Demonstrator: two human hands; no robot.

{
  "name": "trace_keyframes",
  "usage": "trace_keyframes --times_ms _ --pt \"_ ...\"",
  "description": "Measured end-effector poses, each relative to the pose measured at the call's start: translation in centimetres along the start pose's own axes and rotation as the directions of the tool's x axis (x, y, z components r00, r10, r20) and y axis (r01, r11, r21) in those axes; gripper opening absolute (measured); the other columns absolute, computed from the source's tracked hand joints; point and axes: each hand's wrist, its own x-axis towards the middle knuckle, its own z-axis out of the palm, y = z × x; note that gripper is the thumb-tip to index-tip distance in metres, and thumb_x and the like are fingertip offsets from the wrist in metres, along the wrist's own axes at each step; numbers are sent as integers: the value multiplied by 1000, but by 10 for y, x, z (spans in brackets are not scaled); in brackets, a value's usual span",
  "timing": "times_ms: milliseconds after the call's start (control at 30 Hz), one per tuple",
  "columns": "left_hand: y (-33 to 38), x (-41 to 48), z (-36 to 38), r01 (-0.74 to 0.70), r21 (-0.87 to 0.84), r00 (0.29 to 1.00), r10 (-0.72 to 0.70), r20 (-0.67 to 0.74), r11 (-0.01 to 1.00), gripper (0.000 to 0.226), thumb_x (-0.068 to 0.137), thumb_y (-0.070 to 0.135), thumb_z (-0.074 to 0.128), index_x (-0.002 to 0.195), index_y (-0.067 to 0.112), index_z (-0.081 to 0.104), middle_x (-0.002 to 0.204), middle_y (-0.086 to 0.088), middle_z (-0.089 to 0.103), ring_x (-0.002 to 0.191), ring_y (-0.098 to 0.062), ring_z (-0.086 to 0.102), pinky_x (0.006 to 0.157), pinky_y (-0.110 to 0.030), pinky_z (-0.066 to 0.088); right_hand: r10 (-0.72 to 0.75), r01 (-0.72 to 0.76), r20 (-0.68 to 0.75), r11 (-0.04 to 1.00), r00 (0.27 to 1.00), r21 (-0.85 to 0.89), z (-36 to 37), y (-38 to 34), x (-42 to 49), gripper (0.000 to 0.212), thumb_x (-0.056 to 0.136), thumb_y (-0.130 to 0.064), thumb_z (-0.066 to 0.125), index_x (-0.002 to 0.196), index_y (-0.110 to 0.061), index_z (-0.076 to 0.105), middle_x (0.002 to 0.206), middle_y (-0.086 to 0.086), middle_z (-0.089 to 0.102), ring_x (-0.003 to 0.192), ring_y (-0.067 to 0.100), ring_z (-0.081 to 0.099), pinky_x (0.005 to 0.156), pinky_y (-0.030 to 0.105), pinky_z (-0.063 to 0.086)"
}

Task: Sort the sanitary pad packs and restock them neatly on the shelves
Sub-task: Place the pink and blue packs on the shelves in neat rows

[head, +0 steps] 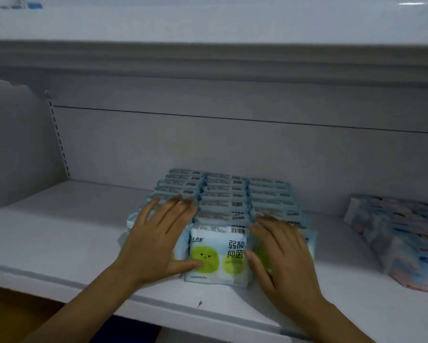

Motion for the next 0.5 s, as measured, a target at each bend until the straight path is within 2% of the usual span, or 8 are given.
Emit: trace_keyframes --times_ms 100,200,300,400,500 --pt "-14 -6 9 92 -42 990 -88 107 995 93 77 86 34 134 14 47 125 -4 61 113 -26 59 100 -39 31 -29 44 121 992 992 -116 17 -29 -1 55 93 -53 43 135 -18 52 142 6 49 133 24 43 109 45 29" --pt "-14 -3 17 102 -57 988 -95 121 993 90 76 86 34 129 15 51 120 -2 63 107 -25 61 94 -41 39 -3 51 184 965 983 -256 34 -41 -4 62 91 -58 42 139 -19 46 147 7 44 139 27 34 110 47 25" --pt "-15 2 21 104 -85 989 -94 113 991 83 77 84 36 124 18 55 115 1 64 101 -23 62 90 -42 48 75 6 219 938 973 -347 36 -44 -2 64 96 -60 29 141 -18 45 150 6 40 142 26 28 111 49 22" --pt "-16 3 23 108 -78 986 -96 136 991 81 78 83 35 122 19 57 113 2 65 100 -22 61 90 -43 46 123 2 276 911 953 -412 36 -46 -1 67 99 -60 20 143 -15 42 151 8 38 142 28 28 110 50 21" --pt "-15 5 22 112 -56 982 -102 162 992 82 79 83 27 120 19 58 110 3 65 98 -22 60 90 -43 42 166 22 323 862 932 -507 33 -53 4 67 97 -58 21 143 -14 41 149 11 41 139 31 35 109 51 21"
